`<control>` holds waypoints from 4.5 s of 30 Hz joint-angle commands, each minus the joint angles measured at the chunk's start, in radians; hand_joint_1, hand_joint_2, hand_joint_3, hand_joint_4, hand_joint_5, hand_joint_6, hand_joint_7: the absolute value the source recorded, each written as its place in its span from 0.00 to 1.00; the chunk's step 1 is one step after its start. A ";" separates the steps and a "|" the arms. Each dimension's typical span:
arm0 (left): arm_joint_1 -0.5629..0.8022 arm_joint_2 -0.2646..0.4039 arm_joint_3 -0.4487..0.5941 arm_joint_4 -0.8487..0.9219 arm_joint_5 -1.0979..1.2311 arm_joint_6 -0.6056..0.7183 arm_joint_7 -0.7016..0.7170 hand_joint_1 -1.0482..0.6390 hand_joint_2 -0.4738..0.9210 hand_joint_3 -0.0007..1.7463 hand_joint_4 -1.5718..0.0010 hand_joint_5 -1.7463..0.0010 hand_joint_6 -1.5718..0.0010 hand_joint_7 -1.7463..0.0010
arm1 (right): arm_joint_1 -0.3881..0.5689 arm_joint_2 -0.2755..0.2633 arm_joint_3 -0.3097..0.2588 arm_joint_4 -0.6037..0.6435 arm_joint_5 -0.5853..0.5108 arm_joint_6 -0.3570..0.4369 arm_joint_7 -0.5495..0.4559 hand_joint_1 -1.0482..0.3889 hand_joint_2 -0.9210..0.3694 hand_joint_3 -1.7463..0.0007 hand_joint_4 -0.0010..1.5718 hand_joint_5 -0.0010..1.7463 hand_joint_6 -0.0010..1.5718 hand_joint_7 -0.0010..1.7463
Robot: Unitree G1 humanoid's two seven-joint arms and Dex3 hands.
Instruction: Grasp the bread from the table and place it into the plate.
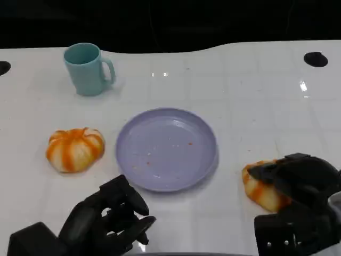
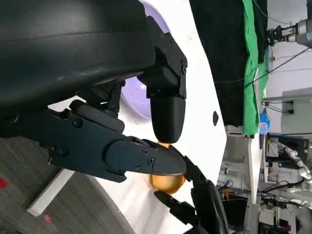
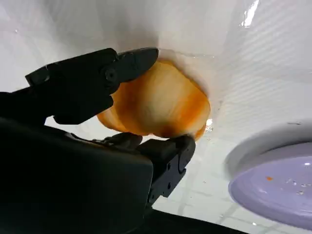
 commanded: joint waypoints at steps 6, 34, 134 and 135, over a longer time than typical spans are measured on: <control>0.011 0.011 0.004 -0.021 0.003 0.004 0.006 0.27 1.00 0.12 0.61 0.00 0.69 0.05 | -0.096 0.058 0.017 0.205 0.026 -0.025 -0.203 0.49 0.00 0.97 0.45 0.18 0.45 0.07; 0.007 0.017 0.006 -0.016 -0.001 0.010 0.004 0.27 1.00 0.12 0.61 0.00 0.68 0.08 | -0.181 0.117 0.003 0.423 0.137 -0.290 -0.707 0.63 0.41 0.34 0.59 1.00 0.48 0.91; 0.003 0.007 -0.014 -0.007 0.016 0.003 0.005 0.26 1.00 0.11 0.58 0.00 0.68 0.08 | 0.009 0.097 -0.112 0.007 0.573 -0.583 -0.141 0.41 0.00 0.94 0.11 0.48 0.30 0.08; 0.003 0.007 -0.013 -0.008 0.016 0.004 0.006 0.26 1.00 0.11 0.59 0.00 0.68 0.08 | 0.027 0.094 -0.123 0.002 0.586 -0.599 -0.144 0.41 0.00 0.94 0.12 0.49 0.31 0.09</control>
